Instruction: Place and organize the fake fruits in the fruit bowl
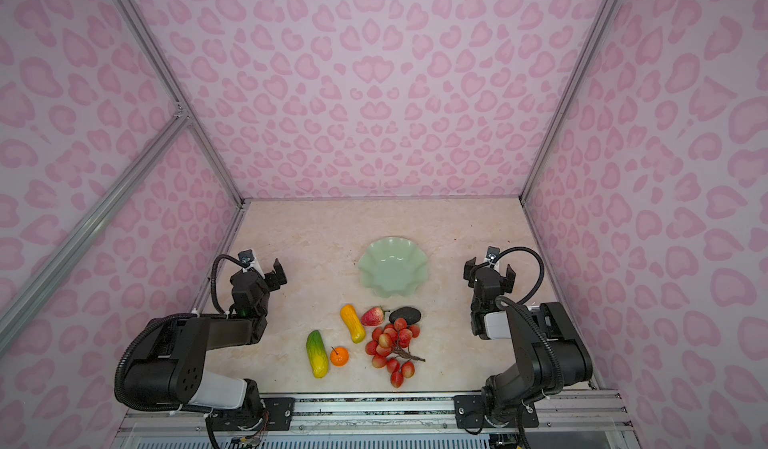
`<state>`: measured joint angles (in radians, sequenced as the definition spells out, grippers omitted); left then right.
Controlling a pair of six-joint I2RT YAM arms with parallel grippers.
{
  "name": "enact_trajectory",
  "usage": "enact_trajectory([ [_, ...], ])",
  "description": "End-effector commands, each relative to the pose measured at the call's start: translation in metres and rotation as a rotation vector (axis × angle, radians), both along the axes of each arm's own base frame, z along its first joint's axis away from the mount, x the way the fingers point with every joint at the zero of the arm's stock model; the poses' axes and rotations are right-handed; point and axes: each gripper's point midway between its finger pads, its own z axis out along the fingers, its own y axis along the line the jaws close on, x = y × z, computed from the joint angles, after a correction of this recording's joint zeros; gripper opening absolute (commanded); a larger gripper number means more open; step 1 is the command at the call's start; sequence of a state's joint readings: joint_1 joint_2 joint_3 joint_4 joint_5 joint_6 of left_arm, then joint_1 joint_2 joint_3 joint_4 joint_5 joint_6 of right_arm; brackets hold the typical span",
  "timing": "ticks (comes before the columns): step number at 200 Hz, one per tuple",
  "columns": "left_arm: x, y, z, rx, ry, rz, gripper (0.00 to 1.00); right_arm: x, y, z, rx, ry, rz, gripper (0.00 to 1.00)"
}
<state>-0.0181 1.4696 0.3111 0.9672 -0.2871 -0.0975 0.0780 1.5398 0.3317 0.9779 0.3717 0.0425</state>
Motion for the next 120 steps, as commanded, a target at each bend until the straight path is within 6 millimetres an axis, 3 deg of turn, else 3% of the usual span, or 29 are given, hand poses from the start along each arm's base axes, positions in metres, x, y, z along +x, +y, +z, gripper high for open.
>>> enact_trajectory([
  [1,0.003,-0.001,0.011,-0.001,-0.043,-0.005,0.97,0.001,0.0,0.002,0.008,-0.011,-0.001,1.0],
  [45,0.002,0.0,0.011,0.0,-0.047,-0.004,0.98,0.0,0.0,0.002,0.008,-0.014,-0.001,1.0],
  [60,0.003,0.0,0.013,0.001,-0.045,-0.002,0.99,-0.002,0.004,0.018,-0.027,-0.067,0.003,1.0],
  [77,0.001,0.001,0.029,0.027,-0.032,0.033,0.95,-0.001,0.015,0.039,-0.074,0.027,-0.016,1.0],
  [95,-0.005,-0.001,0.049,0.052,-0.038,0.067,0.96,0.005,0.02,0.067,0.06,0.068,-0.037,1.0],
  [120,-0.023,-0.005,0.079,-0.108,-0.147,0.071,0.96,0.008,0.046,0.084,0.141,0.112,0.102,1.0],
])
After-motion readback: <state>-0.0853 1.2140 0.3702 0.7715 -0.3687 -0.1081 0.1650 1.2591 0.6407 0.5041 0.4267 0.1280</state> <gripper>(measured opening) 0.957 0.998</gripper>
